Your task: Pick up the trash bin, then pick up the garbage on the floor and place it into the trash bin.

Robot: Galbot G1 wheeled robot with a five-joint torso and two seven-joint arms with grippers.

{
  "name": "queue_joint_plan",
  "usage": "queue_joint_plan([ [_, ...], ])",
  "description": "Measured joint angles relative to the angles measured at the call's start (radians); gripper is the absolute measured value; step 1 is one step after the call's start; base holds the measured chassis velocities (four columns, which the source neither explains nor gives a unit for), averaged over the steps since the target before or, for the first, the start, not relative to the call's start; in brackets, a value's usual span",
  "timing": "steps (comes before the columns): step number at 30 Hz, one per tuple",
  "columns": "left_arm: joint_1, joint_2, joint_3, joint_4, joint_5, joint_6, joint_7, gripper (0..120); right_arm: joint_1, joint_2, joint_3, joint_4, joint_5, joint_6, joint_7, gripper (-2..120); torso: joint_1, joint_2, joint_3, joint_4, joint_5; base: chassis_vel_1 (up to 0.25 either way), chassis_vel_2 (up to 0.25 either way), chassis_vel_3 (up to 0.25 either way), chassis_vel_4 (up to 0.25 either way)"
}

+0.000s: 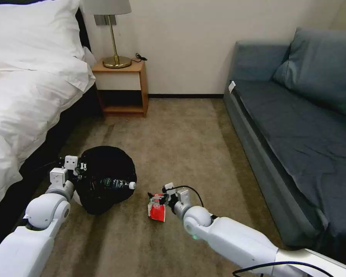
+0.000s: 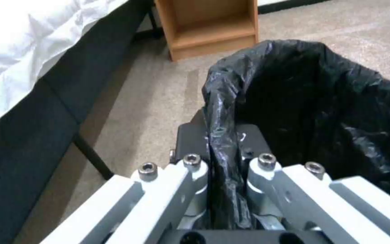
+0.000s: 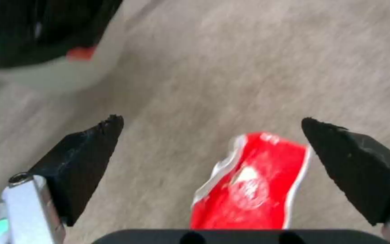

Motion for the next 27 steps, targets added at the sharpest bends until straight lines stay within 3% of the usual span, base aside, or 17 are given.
queue_joint_plan([
  [12,0.009,0.016,-0.013,-0.011,-0.005,-0.002,0.003,5,-0.012,0.054,-0.04,-0.134,-0.017,0.042,-0.042,100,0.0,0.0,0.0,-0.0001,-0.0002,0.0,0.0,0.0,0.0],
  [27,0.025,0.026,-0.029,-0.037,-0.009,-0.002,0.005,5,-0.032,0.086,-0.065,-0.193,-0.041,0.076,-0.065,100,0.0,0.0,0.0,-0.0002,-0.0001,0.0,0.0,0.0,0.0],
])
